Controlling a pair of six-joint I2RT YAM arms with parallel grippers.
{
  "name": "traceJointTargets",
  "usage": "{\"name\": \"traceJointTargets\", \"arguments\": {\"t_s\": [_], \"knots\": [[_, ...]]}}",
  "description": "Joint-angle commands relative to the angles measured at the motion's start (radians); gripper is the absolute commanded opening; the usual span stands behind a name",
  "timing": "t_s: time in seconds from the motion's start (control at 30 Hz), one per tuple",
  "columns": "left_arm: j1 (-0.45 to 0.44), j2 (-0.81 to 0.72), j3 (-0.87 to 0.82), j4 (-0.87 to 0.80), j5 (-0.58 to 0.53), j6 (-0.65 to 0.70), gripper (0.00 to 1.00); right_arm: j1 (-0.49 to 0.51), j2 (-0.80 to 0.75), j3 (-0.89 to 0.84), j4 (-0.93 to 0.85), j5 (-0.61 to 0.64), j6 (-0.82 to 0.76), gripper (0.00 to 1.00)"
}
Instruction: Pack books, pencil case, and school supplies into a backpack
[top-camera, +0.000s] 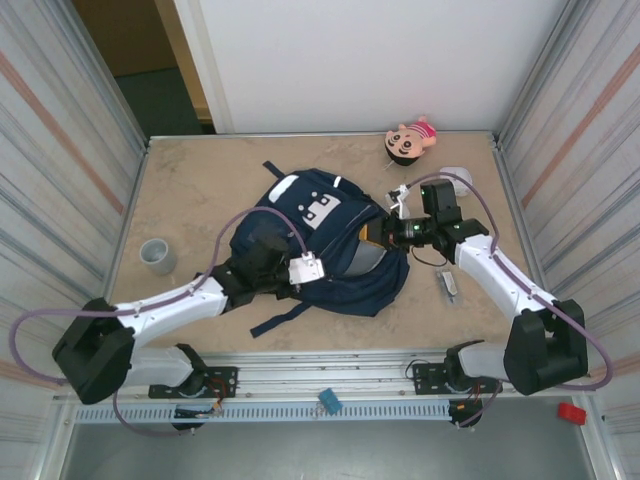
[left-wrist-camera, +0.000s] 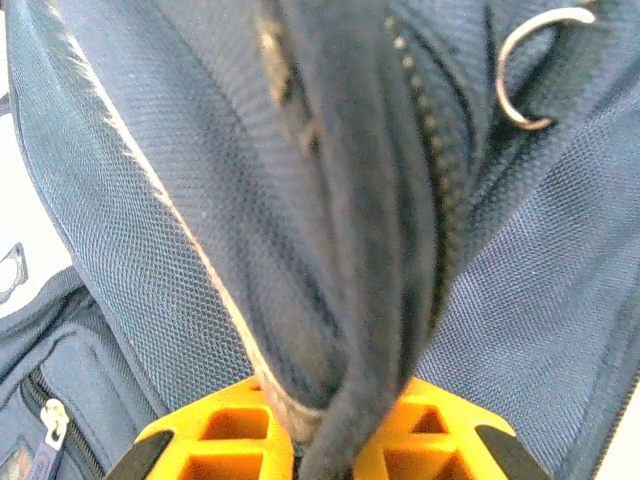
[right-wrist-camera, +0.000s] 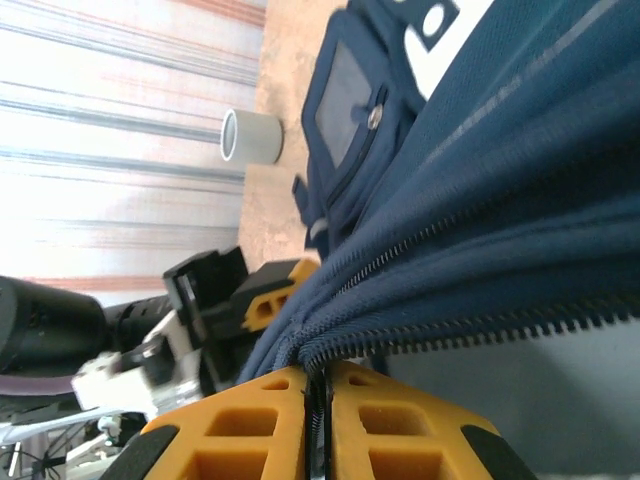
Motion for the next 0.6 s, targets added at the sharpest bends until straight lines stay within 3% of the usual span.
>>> {"name": "traceJointTargets", "arguments": {"t_s": [0.0,0.13,0.3,0.43,0.57], "knots": [[-0.015,-0.080,-0.005,-0.055,0.182,-0.173,0.02,-0.011,0.024,0.039,0.042,0.027,-0.029,0.13],[-0.014,-0.088,-0.048,0.023,0.207,-0.300,0.00,-0.011,-0.021,0.026,0.068,0.093,-0.023,0.25],[-0.010,-0.039,-0.047,0.043,0.255,-0.366,0.00,-0.008,-0.181,-0.004,-0.018,0.213,-0.074,0.50],[0.006,-0.008,-0.016,0.010,0.333,-0.380,0.00,0.032,-0.342,-0.021,-0.157,0.329,-0.159,0.53],[0.026,0.014,0.028,-0.068,0.397,-0.382,0.00,0.208,-0.480,-0.038,-0.227,0.440,-0.197,0.57]]}}
